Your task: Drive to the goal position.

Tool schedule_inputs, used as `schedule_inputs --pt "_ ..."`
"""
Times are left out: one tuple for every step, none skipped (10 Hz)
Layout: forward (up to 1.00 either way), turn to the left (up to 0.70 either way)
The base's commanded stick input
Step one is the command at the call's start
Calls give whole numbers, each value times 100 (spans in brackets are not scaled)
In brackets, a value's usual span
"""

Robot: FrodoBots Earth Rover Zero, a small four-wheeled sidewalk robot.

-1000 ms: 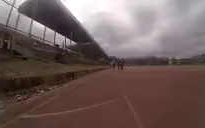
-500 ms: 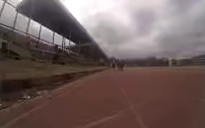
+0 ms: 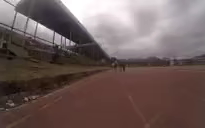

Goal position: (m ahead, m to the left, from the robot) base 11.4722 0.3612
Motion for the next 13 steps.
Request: schedule_inputs --pt "100 -27" --pt "100 -27" --pt "100 -27" --pt "100 -14" --pt "100 0" --pt "100 0" --pt "100 0" --pt "100 0" --pt "100 0" --pt "100 0" --pt "100 0" --pt "100 0" --pt "100 0"
